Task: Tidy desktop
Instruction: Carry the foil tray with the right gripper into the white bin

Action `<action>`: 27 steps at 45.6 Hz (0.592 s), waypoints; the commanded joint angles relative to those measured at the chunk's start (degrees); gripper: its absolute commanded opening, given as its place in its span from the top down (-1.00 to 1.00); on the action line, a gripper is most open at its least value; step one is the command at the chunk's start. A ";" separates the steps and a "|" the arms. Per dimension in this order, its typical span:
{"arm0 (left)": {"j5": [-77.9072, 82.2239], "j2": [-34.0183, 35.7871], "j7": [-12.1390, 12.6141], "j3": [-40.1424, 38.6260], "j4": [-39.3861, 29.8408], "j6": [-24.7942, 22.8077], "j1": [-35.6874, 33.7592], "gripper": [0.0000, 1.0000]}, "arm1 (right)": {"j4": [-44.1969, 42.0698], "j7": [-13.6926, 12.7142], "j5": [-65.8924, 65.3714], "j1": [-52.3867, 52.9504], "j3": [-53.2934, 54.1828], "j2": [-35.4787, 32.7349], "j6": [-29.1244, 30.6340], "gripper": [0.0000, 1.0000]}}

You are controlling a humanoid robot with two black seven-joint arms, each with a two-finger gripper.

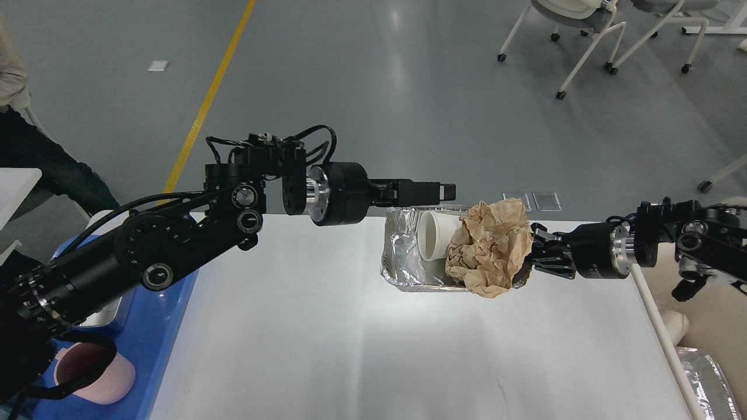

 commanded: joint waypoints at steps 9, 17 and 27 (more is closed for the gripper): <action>-19.38 8.69 0.00 -18.00 0.13 1.76 8.26 -0.94 | -0.53 -0.18 1.01 -1.90 0.42 -2.86 -1.23 1.00; -28.26 9.39 0.00 -31.37 0.83 5.36 18.80 -0.94 | -1.14 -0.09 7.68 -4.18 0.51 -7.95 -3.95 1.00; -46.70 8.08 -0.27 -40.69 8.02 12.92 27.60 -0.94 | -4.03 0.08 20.68 -8.75 0.51 -17.35 -5.89 1.00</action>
